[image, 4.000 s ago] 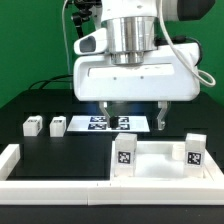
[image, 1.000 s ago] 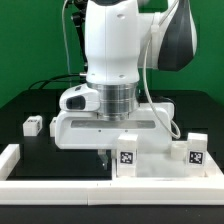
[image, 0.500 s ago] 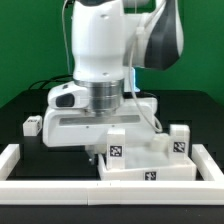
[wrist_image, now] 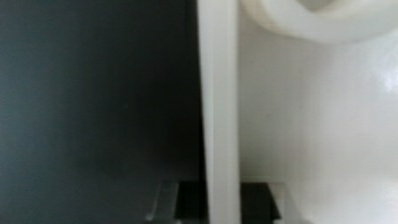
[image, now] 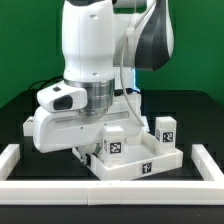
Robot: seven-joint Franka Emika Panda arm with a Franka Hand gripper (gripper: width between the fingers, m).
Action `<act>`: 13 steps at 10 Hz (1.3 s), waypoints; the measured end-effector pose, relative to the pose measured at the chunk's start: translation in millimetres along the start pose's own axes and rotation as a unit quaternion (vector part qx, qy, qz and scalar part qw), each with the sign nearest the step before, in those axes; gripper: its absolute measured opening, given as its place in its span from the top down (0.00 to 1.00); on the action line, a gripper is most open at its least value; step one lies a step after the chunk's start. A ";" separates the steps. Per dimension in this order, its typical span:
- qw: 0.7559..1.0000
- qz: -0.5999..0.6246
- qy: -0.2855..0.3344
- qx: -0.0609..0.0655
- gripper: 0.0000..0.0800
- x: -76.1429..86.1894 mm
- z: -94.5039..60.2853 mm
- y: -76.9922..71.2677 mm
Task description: Assemble square table
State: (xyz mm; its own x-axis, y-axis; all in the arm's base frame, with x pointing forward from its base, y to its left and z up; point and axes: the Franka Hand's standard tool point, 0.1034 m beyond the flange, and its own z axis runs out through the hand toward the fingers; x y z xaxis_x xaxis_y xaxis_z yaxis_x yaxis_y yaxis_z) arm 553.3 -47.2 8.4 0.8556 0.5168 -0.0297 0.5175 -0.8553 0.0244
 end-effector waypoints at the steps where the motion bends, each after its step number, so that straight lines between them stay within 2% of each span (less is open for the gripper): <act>1: 0.998 -0.067 0.006 -0.013 0.93 9.0 -1.0 -2.3; 2: 0.993 -0.115 0.012 -0.023 0.93 12.1 -1.5 0.1; 3: 0.991 -0.129 0.011 -0.023 0.93 9.6 -1.6 2.9; 6: 0.974 -0.226 0.001 -0.032 0.93 11.0 -2.3 4.9; 8: 0.950 -0.309 0.004 -0.048 0.93 42.3 -4.3 -18.7; 9: 0.937 -0.344 0.007 -0.056 0.93 50.6 -5.5 -26.7; 11: 0.924 -0.379 0.002 -0.058 0.93 45.6 -5.1 -18.9; 12: 0.910 -0.410 -0.002 -0.060 0.93 45.2 -5.1 -18.1; 13: 0.906 -0.418 -0.004 -0.061 0.93 45.4 -5.1 -18.4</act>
Offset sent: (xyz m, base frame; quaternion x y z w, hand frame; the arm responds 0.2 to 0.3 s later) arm 0.0000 0.0000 0.0000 0.0000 0.0000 -0.1938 0.9810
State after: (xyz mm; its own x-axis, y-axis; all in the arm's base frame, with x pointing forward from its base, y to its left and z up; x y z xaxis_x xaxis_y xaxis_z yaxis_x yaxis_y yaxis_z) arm 582.6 -7.8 11.7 0.1642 0.9818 -0.0955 0.9829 -0.1547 0.0999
